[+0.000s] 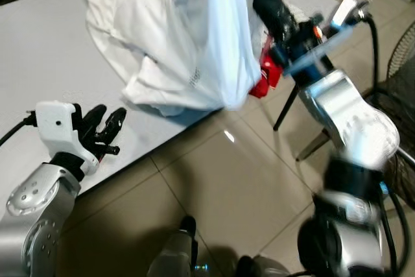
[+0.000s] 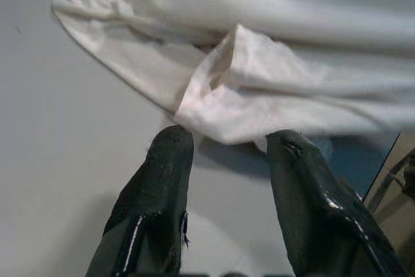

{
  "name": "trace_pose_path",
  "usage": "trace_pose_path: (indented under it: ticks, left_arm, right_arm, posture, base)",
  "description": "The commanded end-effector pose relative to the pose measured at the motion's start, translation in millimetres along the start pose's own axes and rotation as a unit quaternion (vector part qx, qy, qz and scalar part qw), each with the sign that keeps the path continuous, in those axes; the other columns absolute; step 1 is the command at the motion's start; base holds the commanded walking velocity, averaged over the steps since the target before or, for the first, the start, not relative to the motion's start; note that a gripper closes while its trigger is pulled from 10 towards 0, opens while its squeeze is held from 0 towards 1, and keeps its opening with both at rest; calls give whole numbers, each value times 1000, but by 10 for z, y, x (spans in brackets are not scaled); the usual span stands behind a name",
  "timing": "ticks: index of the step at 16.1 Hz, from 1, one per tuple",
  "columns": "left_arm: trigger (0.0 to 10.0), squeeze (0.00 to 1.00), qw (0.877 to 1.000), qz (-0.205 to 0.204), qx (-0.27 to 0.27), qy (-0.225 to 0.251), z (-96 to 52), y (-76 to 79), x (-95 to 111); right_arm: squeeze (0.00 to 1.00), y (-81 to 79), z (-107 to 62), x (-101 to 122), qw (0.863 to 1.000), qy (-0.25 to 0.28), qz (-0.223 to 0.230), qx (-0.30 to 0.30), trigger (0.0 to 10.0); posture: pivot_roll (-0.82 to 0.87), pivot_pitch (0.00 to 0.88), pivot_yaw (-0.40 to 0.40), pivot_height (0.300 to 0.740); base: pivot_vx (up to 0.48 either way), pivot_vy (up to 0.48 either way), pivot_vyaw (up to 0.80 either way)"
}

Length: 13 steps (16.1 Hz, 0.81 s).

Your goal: Hang hanger

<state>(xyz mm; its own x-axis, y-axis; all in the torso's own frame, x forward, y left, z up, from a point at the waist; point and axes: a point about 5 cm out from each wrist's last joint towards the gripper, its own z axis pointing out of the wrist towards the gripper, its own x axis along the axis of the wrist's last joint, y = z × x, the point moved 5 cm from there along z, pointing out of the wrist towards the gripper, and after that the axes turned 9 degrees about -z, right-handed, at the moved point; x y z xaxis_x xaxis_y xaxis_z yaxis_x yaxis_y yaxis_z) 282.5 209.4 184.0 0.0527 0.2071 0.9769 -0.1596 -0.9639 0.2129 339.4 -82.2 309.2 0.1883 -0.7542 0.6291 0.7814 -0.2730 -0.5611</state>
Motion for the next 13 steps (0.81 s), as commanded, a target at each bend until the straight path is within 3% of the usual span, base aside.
trace_pose_path:
  ticks: [1,3,5,8,10,13]
  left_arm:
    - [10000,0,1000,-1,3,6,-55,23,-3]
    - [10000,0,1000,6,-10,-1,-70,120,-53]
    - [10000,0,999,22,-43,-13,-45,286,-84]
    - [10000,0,999,29,-16,-22,-68,207,-159]
    - [10000,0,998,50,-13,-34,-87,193,-220]
    - [10000,0,997,51,12,-59,-108,131,-405]
  right_arm:
    - [0,-244,-36,8,999,-17,-35,28,10000]
    - [0,-383,-51,-15,994,-37,-98,11,10000]
    - [0,-292,-97,-178,984,-88,-154,-35,10000]
    - [0,-100,-310,-430,968,-146,-192,-74,10000]
    - [0,17,-471,-544,947,-184,-238,-110,10000]
    - [0,106,-617,-564,937,-183,-259,-149,10000]
  posture:
    - [-30,170,6,740]
    - [-34,167,6,740]
    - [-39,166,1,740]
    - [-38,169,0,740]
    - [-38,169,-6,740]
    - [-43,169,4,740]
  base:
    - [0,0,738]
    - [0,0,734]
    - [0,0,731]
    - [0,0,733]
    - [0,0,738]
    - [0,0,738]
